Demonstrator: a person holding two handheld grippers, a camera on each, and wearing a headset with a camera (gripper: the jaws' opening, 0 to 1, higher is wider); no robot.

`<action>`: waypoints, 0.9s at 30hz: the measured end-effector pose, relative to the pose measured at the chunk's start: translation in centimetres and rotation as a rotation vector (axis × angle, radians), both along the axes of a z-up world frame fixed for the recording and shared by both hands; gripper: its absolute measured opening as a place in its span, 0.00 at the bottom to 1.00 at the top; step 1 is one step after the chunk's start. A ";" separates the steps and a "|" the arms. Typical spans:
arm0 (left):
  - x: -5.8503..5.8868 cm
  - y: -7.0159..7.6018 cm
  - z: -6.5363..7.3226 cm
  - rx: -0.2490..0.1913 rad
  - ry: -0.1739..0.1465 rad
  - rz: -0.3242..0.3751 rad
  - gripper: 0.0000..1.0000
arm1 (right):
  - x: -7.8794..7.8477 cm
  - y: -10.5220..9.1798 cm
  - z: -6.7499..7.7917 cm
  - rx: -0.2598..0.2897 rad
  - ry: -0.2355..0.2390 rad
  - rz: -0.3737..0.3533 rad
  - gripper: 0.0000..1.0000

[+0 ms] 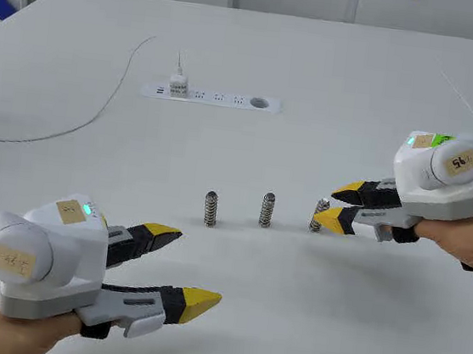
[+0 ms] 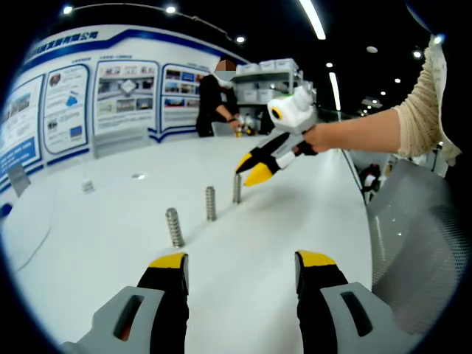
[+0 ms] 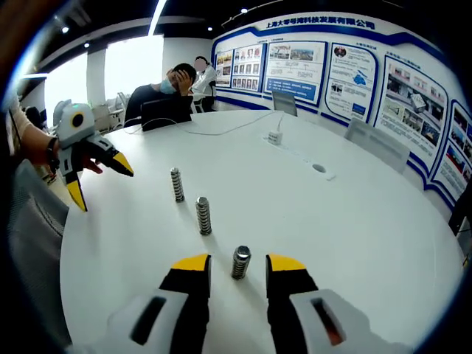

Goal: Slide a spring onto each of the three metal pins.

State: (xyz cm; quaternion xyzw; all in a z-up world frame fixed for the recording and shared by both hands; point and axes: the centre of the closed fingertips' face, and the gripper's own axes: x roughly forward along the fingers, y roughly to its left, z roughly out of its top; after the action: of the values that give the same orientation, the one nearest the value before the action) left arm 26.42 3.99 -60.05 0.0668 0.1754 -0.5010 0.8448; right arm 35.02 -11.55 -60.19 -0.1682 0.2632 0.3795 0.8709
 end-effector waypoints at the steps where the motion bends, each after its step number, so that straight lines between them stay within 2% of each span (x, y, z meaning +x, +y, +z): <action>1: 0.0 0.0 0.0 0.000 0.000 0.000 0.59 | -0.1 0.0 0.0 0.001 -0.001 0.001 0.31; 16: 0.4 0.3 0.1 0.001 0.001 0.019 0.62 | -1.8 0.1 0.7 0.035 -0.013 0.030 0.44; 27: 0.7 0.7 -0.1 0.004 0.005 0.033 0.64 | -3.6 0.2 1.0 0.047 -0.020 0.060 0.50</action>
State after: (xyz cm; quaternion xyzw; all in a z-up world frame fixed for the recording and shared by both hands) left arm 27.15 4.71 -60.19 0.0645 0.1797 -0.4869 0.8523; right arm 31.40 -11.38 -59.24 -0.1594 0.2403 0.4096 0.8655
